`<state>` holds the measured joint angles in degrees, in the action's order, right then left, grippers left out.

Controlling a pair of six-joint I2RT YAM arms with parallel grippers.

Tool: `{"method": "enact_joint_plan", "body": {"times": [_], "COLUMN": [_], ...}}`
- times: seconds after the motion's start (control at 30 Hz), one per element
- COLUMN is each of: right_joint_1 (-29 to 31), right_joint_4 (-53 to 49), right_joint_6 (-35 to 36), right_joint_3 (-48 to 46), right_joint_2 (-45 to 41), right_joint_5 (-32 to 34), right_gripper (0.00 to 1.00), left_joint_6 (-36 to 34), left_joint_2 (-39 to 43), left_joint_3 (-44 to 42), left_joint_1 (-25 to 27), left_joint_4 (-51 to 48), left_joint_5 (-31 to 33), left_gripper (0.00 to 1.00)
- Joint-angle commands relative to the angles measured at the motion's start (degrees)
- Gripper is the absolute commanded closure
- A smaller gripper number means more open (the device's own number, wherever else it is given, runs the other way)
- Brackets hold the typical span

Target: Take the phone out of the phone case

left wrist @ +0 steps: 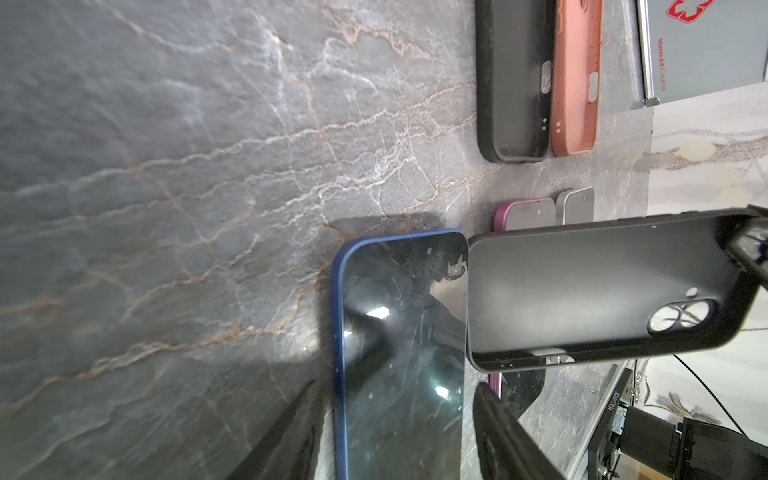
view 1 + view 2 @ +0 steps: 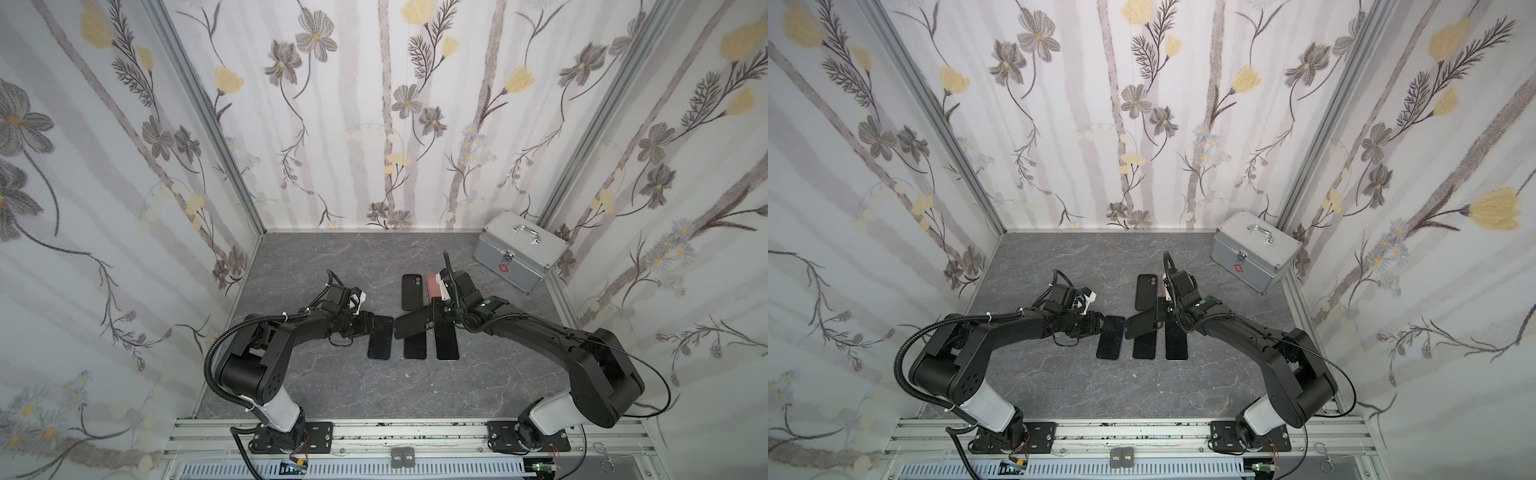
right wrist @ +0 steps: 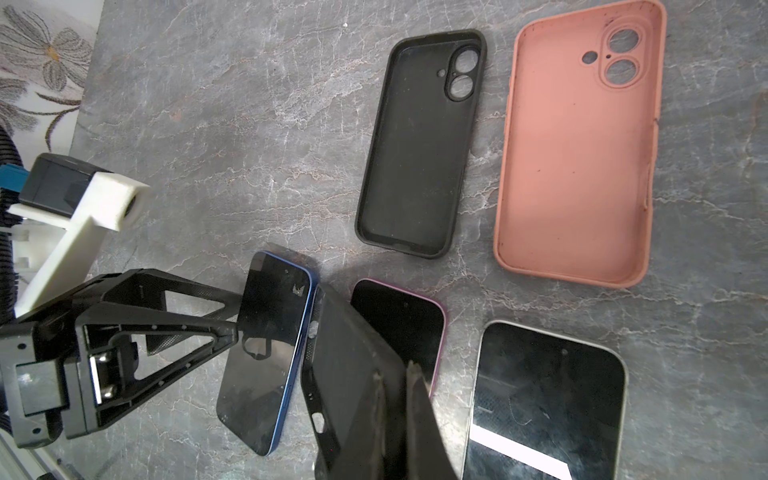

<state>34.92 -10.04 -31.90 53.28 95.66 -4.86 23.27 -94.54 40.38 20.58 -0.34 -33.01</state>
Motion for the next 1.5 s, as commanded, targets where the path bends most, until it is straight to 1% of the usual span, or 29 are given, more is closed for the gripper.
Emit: {"method": "enact_joint_plan", "body": {"times": [0.0, 0.33, 0.6, 0.67, 0.73, 0.83, 0.93, 1.0, 1.1, 1.2, 1.33, 1.4, 1.47], "right_joint_1": [0.09, 0.07, 0.11, 0.06, 0.15, 0.09, -0.11, -0.18, -0.54, -0.79, -1.09, -1.50, -1.64], "right_joint_4": [1.21, 3.06, 2.13, 2.11, 3.44, 4.52, 4.11, 2.45, -2.23, -6.92, -11.60, -13.25, -14.52], "right_joint_6": [-0.08, 0.43, 0.98, 1.63, 2.77, 5.52, 8.08, 9.99, 13.27, 16.51, 19.77, 21.05, 22.14], "right_joint_3": [0.69, 1.54, 2.45, 2.16, 0.91, -0.75, -1.32, -0.91, 1.16, 3.50, 5.38, 6.10, 6.56], "right_joint_2": [-0.07, 1.95, 1.87, 0.10, -3.49, -10.53, -16.06, -18.63, -20.48, -21.45, -21.99, -22.09, -22.09], "right_joint_5": [1.37, -2.15, -1.29, -1.20, -1.13, -0.77, -1.42, -2.59, -6.41, -11.12, -15.88, -20.29, -23.76], "right_gripper": [1.00, 1.00, 1.00, 1.00, 1.00, 1.00, 1.00, 1.00, 1.00, 1.00, 1.00, 1.00, 1.00], "left_joint_6": [1.04, 1.47, 1.36, 1.43, 1.14, -0.63, -3.69, -7.54, -13.35, -19.34, -26.77, -30.34, -32.57], "left_joint_2": [-0.70, 0.60, 0.96, 2.20, 4.84, 11.03, 18.16, 22.15, 29.00, 32.70, 35.16, 35.48, 35.35], "left_joint_3": [-1.75, -2.95, -2.53, -2.46, -2.06, -0.57, 1.66, 3.50, 6.07, 8.51, 11.03, 11.78, 12.33], "left_joint_1": [-0.24, -0.20, -0.05, -0.04, -0.03, -0.05, 0.02, 0.62, 3.42, 7.36, 14.70, 18.61, 20.93], "left_joint_4": [-13.28, -13.28, -13.28, -13.28, -13.29, -13.28, -13.37, -13.29, -13.24, -13.27, -13.20, -13.28, -13.28], "left_joint_5": [12.15, 11.38, 11.51, 12.50, 12.67, 12.88, 12.99, 12.62, 14.71, 16.05, 19.82, 21.49, 22.29], "left_gripper": [0.39, 0.39, 0.39, 0.40, 0.40, 0.38, 0.39, 0.39, 0.39, 0.40, 0.40, 0.41, 0.41]}}
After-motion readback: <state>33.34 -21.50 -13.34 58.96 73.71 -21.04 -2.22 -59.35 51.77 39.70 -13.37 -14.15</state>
